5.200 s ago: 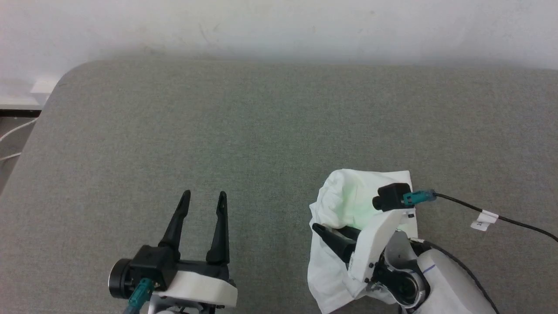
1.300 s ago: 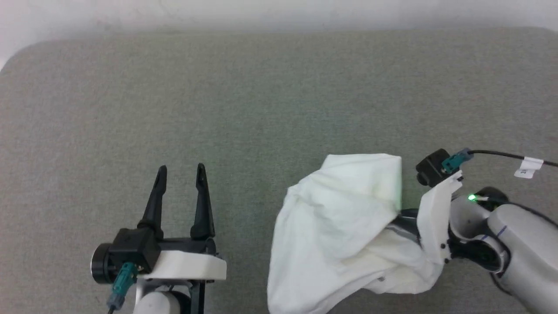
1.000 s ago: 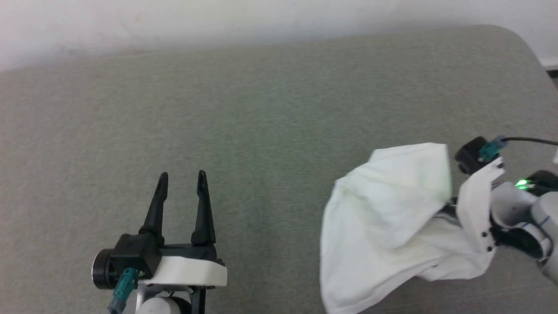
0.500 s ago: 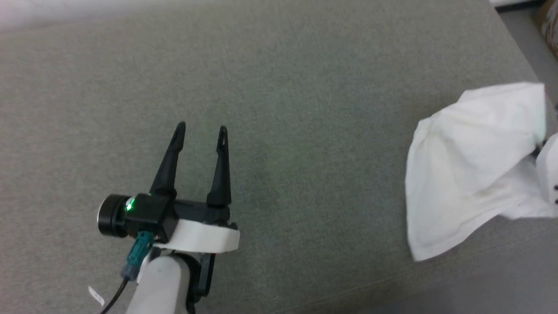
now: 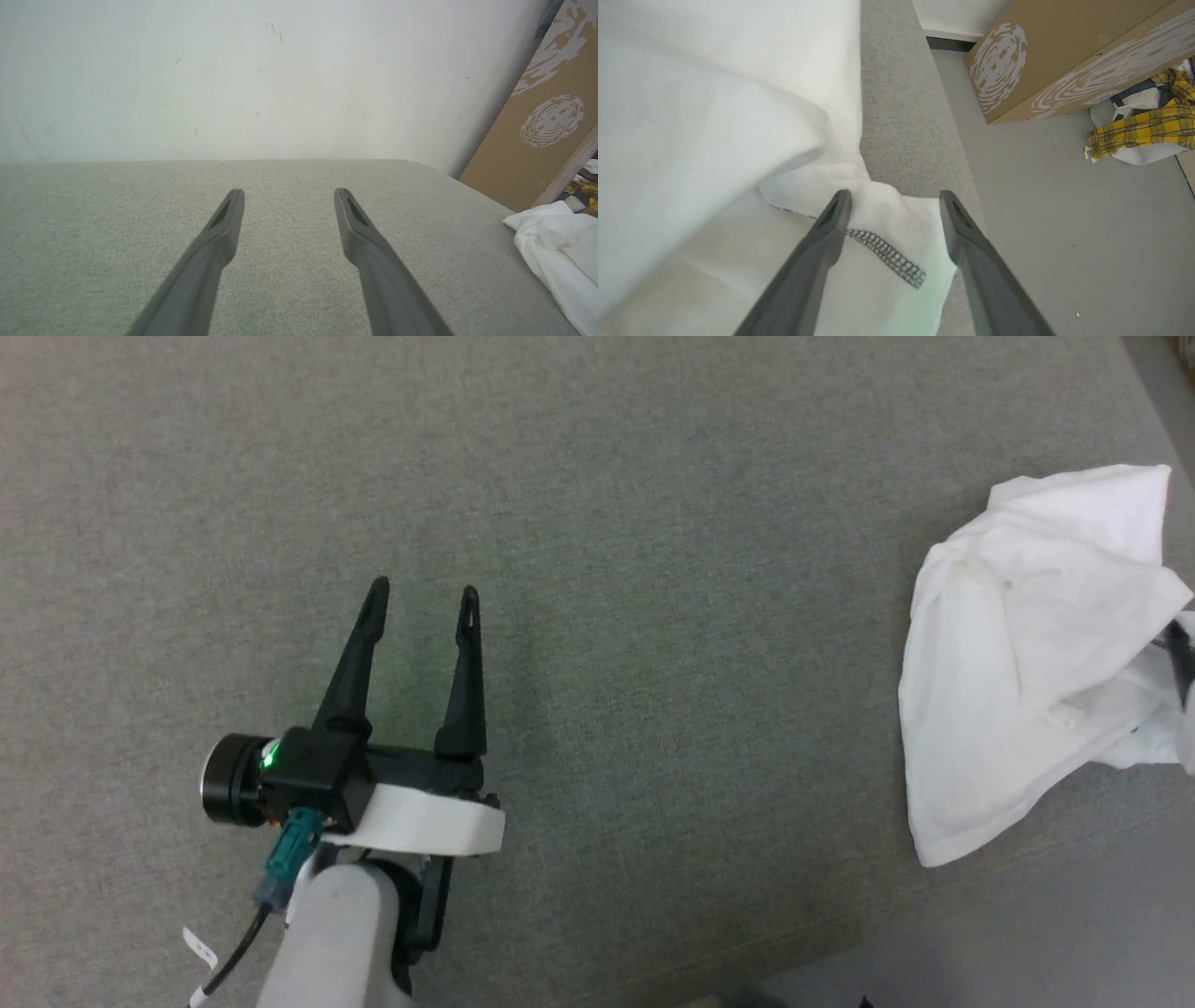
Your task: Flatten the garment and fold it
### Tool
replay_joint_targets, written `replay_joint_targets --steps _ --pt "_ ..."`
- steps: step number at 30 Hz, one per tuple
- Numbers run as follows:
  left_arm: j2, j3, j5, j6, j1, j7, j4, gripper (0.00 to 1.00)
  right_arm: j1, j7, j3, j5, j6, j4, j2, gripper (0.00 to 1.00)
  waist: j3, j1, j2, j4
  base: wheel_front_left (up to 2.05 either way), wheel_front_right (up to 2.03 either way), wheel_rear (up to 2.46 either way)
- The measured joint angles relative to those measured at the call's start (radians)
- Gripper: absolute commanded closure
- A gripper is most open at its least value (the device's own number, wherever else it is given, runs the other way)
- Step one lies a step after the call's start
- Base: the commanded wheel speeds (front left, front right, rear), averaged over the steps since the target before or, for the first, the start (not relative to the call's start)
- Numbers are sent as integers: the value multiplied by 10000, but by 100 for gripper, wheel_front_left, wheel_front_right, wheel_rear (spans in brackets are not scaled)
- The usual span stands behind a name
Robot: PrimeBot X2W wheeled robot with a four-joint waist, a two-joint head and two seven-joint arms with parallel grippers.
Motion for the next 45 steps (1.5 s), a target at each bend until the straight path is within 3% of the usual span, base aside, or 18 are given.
replay_joint_targets --steps 5,9,14,19,24,28,37,45 --pt "-2 119 -238 42 414 0 38 0 537 -1540 -965 -777 0 713 -50 0 -520 -1 0 -5 0 0 0" --pt "-2 245 -489 261 1031 0 36 0 1475 -2121 -1672 -1244 0 568 71 0 -1175 -2 0 51 0 0 0" --pt "0 418 -755 479 1701 0 -15 0 2922 -2268 -2694 -1783 0 -807 692 0 -2045 -3 0 169 0 0 0" --pt "-2 577 -817 545 2047 2 -27 0 4814 -2320 -3549 -2403 0 -3419 2311 0 -2888 -4 0 452 0 0 0" --pt "0 909 -769 520 2197 0 92 0 5731 -2316 -3206 -2334 0 -5971 3634 0 -3299 -2 0 938 0 0 0" --pt "52 1363 -773 314 2344 0 180 0 6185 -2320 -2688 -1662 0 -7764 4136 0 -3554 -1 0 1354 0 0 0" --pt "374 2247 -807 -159 2887 0 278 0 7274 -1952 -2755 -1363 -2 -9804 4491 0 -4007 -1 0 1983 0 0 0" --pt "407 2228 -688 -428 3521 0 602 0 8227 -1434 -2876 -2242 -2 -10610 4548 0 -4351 -1 0 2139 0 0 0"
